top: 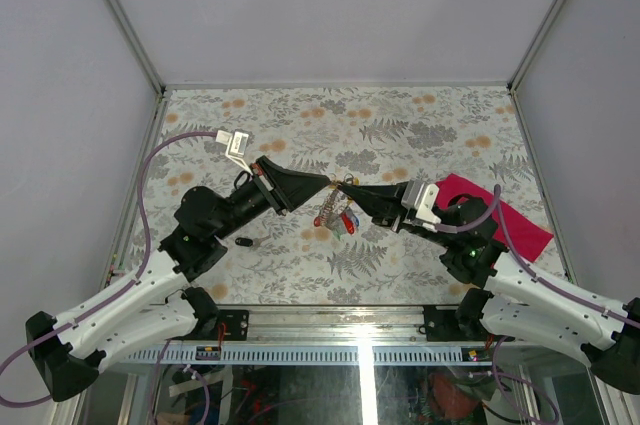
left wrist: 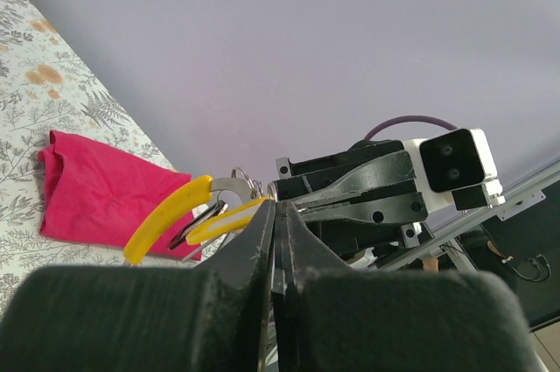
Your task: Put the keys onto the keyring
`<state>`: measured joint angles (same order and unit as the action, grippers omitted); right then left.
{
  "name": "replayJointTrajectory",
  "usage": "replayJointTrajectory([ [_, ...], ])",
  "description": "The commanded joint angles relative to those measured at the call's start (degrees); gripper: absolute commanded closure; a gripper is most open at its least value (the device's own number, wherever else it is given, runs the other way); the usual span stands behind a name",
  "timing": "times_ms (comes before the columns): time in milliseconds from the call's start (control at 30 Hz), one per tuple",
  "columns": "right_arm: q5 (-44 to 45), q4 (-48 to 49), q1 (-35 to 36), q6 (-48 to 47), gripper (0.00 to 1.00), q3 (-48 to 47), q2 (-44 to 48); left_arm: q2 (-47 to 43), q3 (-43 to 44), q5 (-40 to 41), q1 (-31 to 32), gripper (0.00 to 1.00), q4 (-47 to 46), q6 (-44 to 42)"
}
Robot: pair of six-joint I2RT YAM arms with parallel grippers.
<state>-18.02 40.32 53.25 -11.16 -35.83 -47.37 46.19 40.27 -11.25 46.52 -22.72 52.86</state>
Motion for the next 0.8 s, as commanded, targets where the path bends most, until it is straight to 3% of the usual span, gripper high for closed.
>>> replayJointTrajectory([
  [0, 1.78, 7.04, 0.3, 0.62, 1.0, -2.46, 2.03, -0.91, 1.04, 1.59, 0.39, 1.0, -0.75, -0.92],
  [433, 4.8, 12.39, 0.28, 4.17, 1.0, -1.06, 2.24, -0.65, 0.7, 0.53, 0.42, 0.99, -1.62, -1.01],
  [767, 4.15, 9.23, 0.33, 4.17, 1.0, -1.32, 3.82, -4.05, 3.73, 2.38, 0.43, 0.81, 4.6, -7.12],
])
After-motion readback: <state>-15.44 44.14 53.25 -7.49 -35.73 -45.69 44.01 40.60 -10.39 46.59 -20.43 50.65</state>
